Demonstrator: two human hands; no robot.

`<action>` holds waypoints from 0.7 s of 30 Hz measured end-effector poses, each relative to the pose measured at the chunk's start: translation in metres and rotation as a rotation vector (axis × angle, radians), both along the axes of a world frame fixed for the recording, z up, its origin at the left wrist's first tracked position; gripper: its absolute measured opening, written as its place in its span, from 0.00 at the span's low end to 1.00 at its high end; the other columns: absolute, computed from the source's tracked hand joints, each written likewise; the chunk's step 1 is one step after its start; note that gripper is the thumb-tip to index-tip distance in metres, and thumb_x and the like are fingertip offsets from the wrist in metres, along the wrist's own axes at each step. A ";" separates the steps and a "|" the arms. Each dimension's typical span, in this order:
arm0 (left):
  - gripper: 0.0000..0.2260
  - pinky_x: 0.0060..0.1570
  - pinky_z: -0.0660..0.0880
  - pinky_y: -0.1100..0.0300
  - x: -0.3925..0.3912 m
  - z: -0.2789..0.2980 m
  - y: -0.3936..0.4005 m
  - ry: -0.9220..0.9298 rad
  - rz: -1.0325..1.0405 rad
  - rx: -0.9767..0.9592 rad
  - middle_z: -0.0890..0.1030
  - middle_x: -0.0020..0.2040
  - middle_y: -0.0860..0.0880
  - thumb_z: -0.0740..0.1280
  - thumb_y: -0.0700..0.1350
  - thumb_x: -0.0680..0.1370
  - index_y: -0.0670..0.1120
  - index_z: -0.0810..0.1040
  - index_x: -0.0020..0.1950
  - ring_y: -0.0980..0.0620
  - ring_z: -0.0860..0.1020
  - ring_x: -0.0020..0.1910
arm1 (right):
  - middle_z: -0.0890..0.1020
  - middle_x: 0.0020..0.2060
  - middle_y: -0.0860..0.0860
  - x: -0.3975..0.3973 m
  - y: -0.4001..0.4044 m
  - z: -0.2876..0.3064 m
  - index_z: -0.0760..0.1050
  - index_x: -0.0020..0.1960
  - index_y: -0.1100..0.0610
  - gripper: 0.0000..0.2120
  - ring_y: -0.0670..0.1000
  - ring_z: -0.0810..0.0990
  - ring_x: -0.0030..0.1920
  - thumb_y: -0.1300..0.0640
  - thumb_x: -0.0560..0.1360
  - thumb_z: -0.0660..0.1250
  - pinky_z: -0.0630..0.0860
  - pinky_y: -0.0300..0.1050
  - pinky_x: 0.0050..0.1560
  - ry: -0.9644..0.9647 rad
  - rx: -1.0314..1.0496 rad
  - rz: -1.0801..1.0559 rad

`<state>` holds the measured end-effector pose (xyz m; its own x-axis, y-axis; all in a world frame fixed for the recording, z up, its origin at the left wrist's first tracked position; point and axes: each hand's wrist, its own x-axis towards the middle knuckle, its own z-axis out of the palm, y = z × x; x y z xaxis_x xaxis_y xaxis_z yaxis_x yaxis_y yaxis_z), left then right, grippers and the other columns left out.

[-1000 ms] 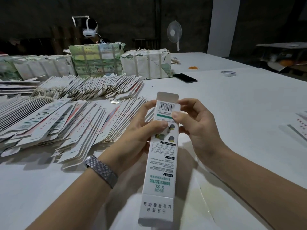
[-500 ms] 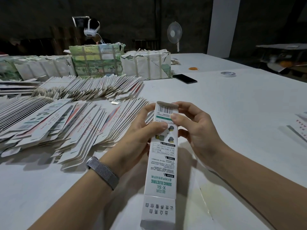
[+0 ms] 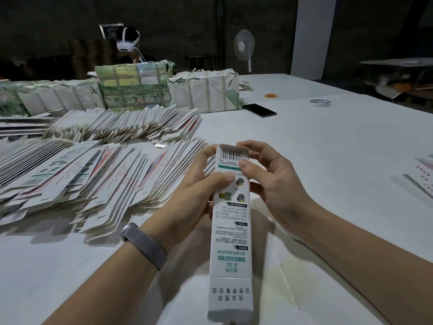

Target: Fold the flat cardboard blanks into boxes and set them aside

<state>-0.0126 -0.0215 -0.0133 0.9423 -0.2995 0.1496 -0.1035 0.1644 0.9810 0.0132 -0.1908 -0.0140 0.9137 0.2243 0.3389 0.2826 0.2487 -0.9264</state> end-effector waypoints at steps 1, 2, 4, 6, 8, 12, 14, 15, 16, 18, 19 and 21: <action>0.21 0.36 0.82 0.53 0.000 -0.001 0.000 -0.001 0.006 0.011 0.85 0.49 0.40 0.67 0.44 0.75 0.55 0.69 0.67 0.45 0.83 0.39 | 0.82 0.55 0.54 0.000 0.001 0.000 0.81 0.54 0.47 0.13 0.58 0.86 0.47 0.63 0.80 0.65 0.84 0.57 0.47 -0.007 -0.019 -0.004; 0.21 0.36 0.81 0.53 0.001 -0.001 -0.001 -0.003 0.009 0.019 0.85 0.49 0.39 0.67 0.44 0.76 0.55 0.69 0.67 0.45 0.84 0.39 | 0.82 0.55 0.54 -0.001 0.001 0.000 0.81 0.55 0.46 0.13 0.58 0.86 0.47 0.63 0.81 0.65 0.84 0.58 0.47 -0.015 -0.035 -0.003; 0.20 0.39 0.79 0.51 0.001 -0.001 -0.001 -0.003 0.021 0.020 0.85 0.50 0.39 0.68 0.45 0.76 0.56 0.70 0.65 0.43 0.83 0.40 | 0.82 0.56 0.55 -0.002 0.000 0.001 0.81 0.54 0.47 0.13 0.57 0.85 0.46 0.63 0.81 0.64 0.84 0.57 0.46 -0.017 -0.050 0.004; 0.18 0.44 0.74 0.43 0.000 -0.003 -0.003 -0.014 0.040 0.020 0.84 0.49 0.37 0.70 0.46 0.75 0.59 0.71 0.62 0.39 0.81 0.41 | 0.82 0.55 0.56 -0.004 0.000 0.003 0.81 0.52 0.49 0.12 0.55 0.85 0.45 0.64 0.81 0.64 0.84 0.52 0.43 -0.006 -0.045 0.005; 0.19 0.43 0.69 0.39 -0.002 -0.004 -0.008 -0.042 0.069 0.026 0.84 0.48 0.37 0.71 0.48 0.75 0.59 0.70 0.62 0.38 0.79 0.42 | 0.82 0.54 0.57 -0.005 0.000 0.005 0.81 0.51 0.50 0.11 0.54 0.85 0.44 0.64 0.81 0.64 0.82 0.47 0.40 0.007 -0.030 -0.004; 0.21 0.42 0.71 0.38 -0.006 -0.002 -0.015 -0.095 0.095 0.045 0.85 0.46 0.43 0.72 0.52 0.73 0.60 0.69 0.62 0.40 0.82 0.41 | 0.81 0.53 0.63 -0.004 0.000 0.009 0.80 0.49 0.52 0.04 0.58 0.84 0.47 0.60 0.77 0.68 0.83 0.56 0.48 0.014 0.011 -0.038; 0.22 0.43 0.71 0.38 -0.007 -0.001 -0.016 -0.094 0.071 0.055 0.86 0.48 0.41 0.73 0.52 0.71 0.60 0.69 0.62 0.39 0.83 0.42 | 0.80 0.47 0.61 -0.005 0.001 0.012 0.79 0.44 0.53 0.04 0.57 0.84 0.44 0.53 0.72 0.70 0.84 0.54 0.46 0.020 0.040 -0.062; 0.23 0.43 0.71 0.38 -0.008 -0.001 -0.017 -0.086 0.057 0.064 0.86 0.49 0.40 0.73 0.52 0.71 0.60 0.68 0.63 0.39 0.83 0.42 | 0.80 0.45 0.59 -0.006 0.000 0.013 0.79 0.42 0.53 0.06 0.56 0.84 0.42 0.51 0.70 0.71 0.84 0.51 0.43 0.028 0.044 -0.081; 0.24 0.42 0.73 0.41 -0.009 -0.002 -0.018 -0.077 0.047 0.073 0.86 0.49 0.40 0.73 0.53 0.71 0.59 0.68 0.64 0.39 0.82 0.41 | 0.80 0.42 0.58 -0.006 0.000 0.013 0.77 0.40 0.54 0.07 0.55 0.83 0.39 0.51 0.70 0.71 0.83 0.49 0.39 0.034 0.044 -0.102; 0.26 0.38 0.75 0.47 -0.011 -0.002 -0.019 -0.071 0.032 0.093 0.85 0.49 0.40 0.73 0.54 0.70 0.58 0.66 0.65 0.40 0.83 0.41 | 0.80 0.40 0.57 -0.006 -0.001 0.011 0.76 0.40 0.55 0.07 0.54 0.83 0.37 0.56 0.74 0.72 0.81 0.46 0.36 0.053 0.024 -0.131; 0.26 0.38 0.76 0.44 -0.011 -0.003 -0.020 -0.071 0.028 0.098 0.85 0.50 0.39 0.73 0.54 0.70 0.58 0.67 0.65 0.38 0.83 0.41 | 0.79 0.40 0.56 -0.006 -0.001 0.011 0.76 0.41 0.56 0.07 0.54 0.83 0.36 0.60 0.76 0.71 0.81 0.46 0.36 0.071 0.017 -0.140; 0.26 0.43 0.77 0.30 -0.011 -0.002 -0.020 -0.066 0.033 0.097 0.85 0.51 0.37 0.73 0.53 0.71 0.58 0.67 0.66 0.33 0.83 0.44 | 0.79 0.40 0.56 -0.006 0.000 0.011 0.75 0.44 0.56 0.05 0.54 0.83 0.36 0.62 0.78 0.69 0.81 0.47 0.36 0.109 0.033 -0.127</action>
